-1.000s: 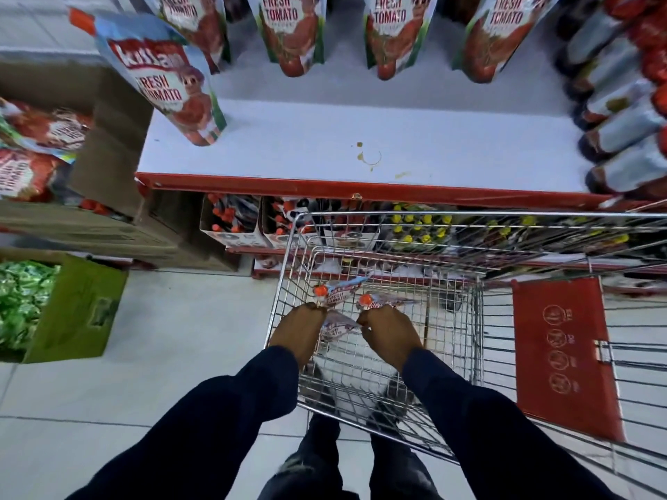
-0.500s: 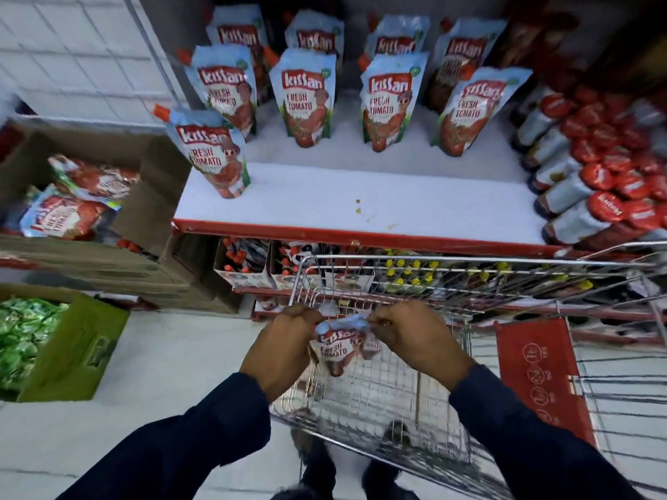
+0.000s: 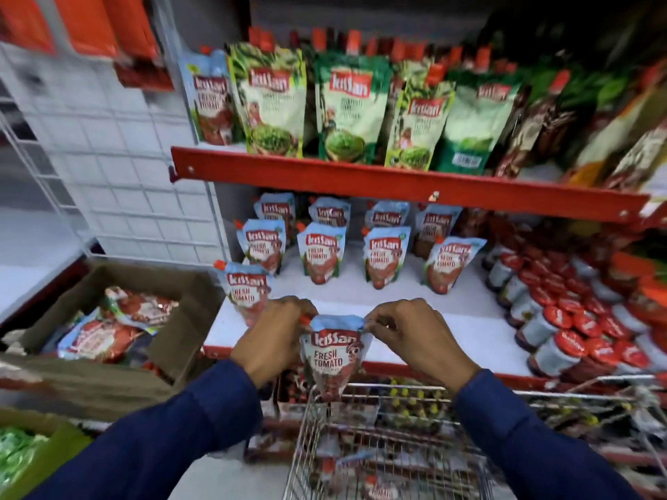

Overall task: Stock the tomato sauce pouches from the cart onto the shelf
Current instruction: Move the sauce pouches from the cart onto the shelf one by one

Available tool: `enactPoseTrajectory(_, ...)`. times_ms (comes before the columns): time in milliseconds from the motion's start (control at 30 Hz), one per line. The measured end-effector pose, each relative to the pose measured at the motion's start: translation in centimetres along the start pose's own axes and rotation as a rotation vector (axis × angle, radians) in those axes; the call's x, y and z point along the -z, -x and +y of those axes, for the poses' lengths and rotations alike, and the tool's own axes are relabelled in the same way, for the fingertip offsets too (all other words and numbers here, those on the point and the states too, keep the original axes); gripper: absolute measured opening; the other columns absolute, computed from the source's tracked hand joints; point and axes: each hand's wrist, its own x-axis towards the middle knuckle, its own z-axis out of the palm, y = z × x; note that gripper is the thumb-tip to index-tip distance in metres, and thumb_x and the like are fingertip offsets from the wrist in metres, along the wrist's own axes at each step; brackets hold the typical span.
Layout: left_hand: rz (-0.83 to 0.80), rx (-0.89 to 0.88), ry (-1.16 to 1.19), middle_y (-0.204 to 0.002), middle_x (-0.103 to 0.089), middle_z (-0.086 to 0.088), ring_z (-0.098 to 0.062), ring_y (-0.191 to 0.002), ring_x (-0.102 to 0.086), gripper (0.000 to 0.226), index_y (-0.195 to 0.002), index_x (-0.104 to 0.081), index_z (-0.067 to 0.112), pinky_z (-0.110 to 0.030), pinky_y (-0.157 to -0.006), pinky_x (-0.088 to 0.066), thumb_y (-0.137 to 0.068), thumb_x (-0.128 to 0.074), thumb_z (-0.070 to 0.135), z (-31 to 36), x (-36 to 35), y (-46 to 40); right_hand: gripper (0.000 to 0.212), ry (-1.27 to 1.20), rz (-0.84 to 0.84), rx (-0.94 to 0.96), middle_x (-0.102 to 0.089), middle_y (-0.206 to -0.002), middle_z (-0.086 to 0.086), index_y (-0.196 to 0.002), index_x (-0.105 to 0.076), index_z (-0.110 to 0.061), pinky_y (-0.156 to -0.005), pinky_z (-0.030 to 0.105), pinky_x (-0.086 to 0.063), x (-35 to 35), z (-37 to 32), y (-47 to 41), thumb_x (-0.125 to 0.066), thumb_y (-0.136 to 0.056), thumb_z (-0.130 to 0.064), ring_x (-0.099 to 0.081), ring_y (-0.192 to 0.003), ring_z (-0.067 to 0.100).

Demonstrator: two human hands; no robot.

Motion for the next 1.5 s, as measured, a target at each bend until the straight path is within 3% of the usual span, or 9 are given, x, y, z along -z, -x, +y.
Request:
enactPoseTrajectory(133,0.005,0.014,-0.053,-0.089,-0.074,-0.008,-0.027,-0.085,-0.067,0.024,-0.09,-0.07,0.013,-0.031,-0.063,-0.043,-0.081,-0.059,-0.006,-1.3,2.0,-3.5,0.014,0.009,0.04,0.016,-0.06,-0.065,-0.016,-0.094,-0.076,-0.03,-0.049,0.021,-0.024,0.4,-0.5,-3.6,-0.065,-0.093,-0.038,-0.047,-0.065,0.005)
enactPoseTrajectory(200,-0.005,0.028,-0.085,-0.092,-0.073,-0.012,-0.032,-0.088,-0.065,0.024,-0.092,-0.071,0.012,-0.034,-0.064,-0.046,-0.083,-0.058,-0.007,-2.0,2.7,-5.1,0.015,0.007,0.063,0.024,-0.052,-0.061,-0.019,-0.092,-0.076,-0.028,-0.049,0.025,-0.029,0.1,-0.5,-5.5,-0.065,-0.093,-0.038,-0.048,-0.063,0.006)
enactPoseTrajectory(300,0.01,0.03,-0.144,-0.102,-0.069,-0.014,-0.035,-0.094,-0.063,0.027,-0.103,-0.07,0.019,-0.036,-0.072,-0.05,-0.084,-0.063,0.001,-3.3,3.0,-7.3,0.015,0.031,0.079,0.016,-0.069,-0.071,-0.009,-0.089,-0.076,-0.023,-0.056,0.032,-0.046,-0.6,-0.5,-8.2,-0.066,-0.092,-0.034,-0.06,-0.066,0.014)
enactPoseTrajectory(400,0.024,0.035,-0.304,-0.106,-0.067,-0.013,-0.035,-0.101,-0.056,0.028,-0.108,-0.069,0.024,-0.04,-0.087,-0.047,-0.086,-0.064,0.009,-3.8,3.0,-8.7,0.014,0.061,0.096,-0.011,-0.077,-0.082,-0.002,-0.089,-0.076,-0.022,-0.063,0.034,-0.053,-1.7,-0.1,-10.2,-0.067,-0.091,-0.032,-0.068,-0.076,0.02)
enactPoseTrajectory(667,-0.115,0.097,-0.416,-0.123,-0.062,-0.015,-0.033,-0.122,-0.048,0.034,-0.13,-0.057,0.007,-0.043,-0.105,-0.035,-0.096,-0.05,0.01,-6.7,1.5,-12.0,0.015,0.078,0.124,-0.055,-0.077,-0.089,0.001,-0.092,-0.076,-0.017,-0.062,0.027,-0.038,-3.9,-0.2,-13.0,-0.065,-0.093,-0.027,-0.068,-0.08,0.023)
enactPoseTrajectory(800,-0.079,0.064,-0.432,-0.114,-0.064,-0.012,-0.033,-0.118,-0.046,0.034,-0.123,-0.062,0.019,-0.044,-0.099,-0.036,-0.09,-0.061,0.011,-6.9,1.5,-12.1,0.015,0.065,0.116,-0.071,-0.078,-0.092,0.002,-0.093,-0.076,-0.016,-0.065,0.029,-0.043,-4.8,-0.3,-13.6,-0.064,-0.093,-0.025,-0.069,-0.082,0.025)
enactPoseTrajectory(933,-0.079,0.072,-0.429,-0.112,-0.065,-0.013,-0.033,-0.114,-0.048,0.032,-0.119,-0.065,0.019,-0.043,-0.099,-0.039,-0.089,-0.061,0.009,-7.5,1.0,-12.1,0.018,0.069,0.108,-0.086,-0.078,-0.094,0.003,-0.094,-0.076,-0.015,-0.066,0.026,-0.038,-5.5,-0.5,-13.6,-0.062,-0.095,-0.025,-0.069,-0.083,0.025)
enactPoseTrajectory(1133,-0.063,0.05,-0.361,-0.107,-0.068,-0.012,-0.031,-0.108,-0.052,0.029,-0.114,-0.068,0.021,-0.041,-0.091,-0.042,-0.088,-0.062,0.01,-8.3,0.8,-12.4,0.015,0.032,0.085,-0.101,-0.078,-0.093,0.002,-0.097,-0.077,-0.018,-0.067,0.028,-0.047,-5.4,-0.5,-13.5,-0.064,-0.094,-0.026,-0.07,-0.082,0.023)
enactPoseTrajectory(1500,-0.14,0.02,-0.408,-0.125,-0.063,-0.011,-0.031,-0.119,-0.044,0.049,-0.131,-0.054,0.021,-0.048,-0.099,-0.036,-0.085,-0.07,0.031,-8.5,0.2,-12.8,0.03,-0.004,0.003,-0.127,-0.073,-0.119,0.004,-0.122,-0.068,-0.017,-0.085,0.034,-0.052,-4.8,-1.4,-12.6,-0.066,-0.093,-0.023,-0.068,-0.103,0.028)
